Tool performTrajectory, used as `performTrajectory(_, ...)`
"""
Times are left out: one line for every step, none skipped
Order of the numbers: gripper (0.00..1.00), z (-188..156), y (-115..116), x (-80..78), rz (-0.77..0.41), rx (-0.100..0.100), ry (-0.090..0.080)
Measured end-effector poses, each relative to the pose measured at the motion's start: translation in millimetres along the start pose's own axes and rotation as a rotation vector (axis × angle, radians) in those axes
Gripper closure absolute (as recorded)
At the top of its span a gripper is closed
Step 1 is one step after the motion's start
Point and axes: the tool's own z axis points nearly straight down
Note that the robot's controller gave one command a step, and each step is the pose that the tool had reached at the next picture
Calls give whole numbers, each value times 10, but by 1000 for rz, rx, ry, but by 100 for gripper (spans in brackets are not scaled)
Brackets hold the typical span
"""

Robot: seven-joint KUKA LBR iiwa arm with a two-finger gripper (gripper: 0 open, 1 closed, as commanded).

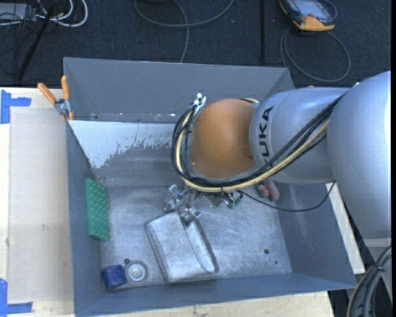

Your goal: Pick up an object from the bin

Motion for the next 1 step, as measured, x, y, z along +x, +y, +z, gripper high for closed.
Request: performTrajectory(100, -825, 2, -28, 2, 1, 1)
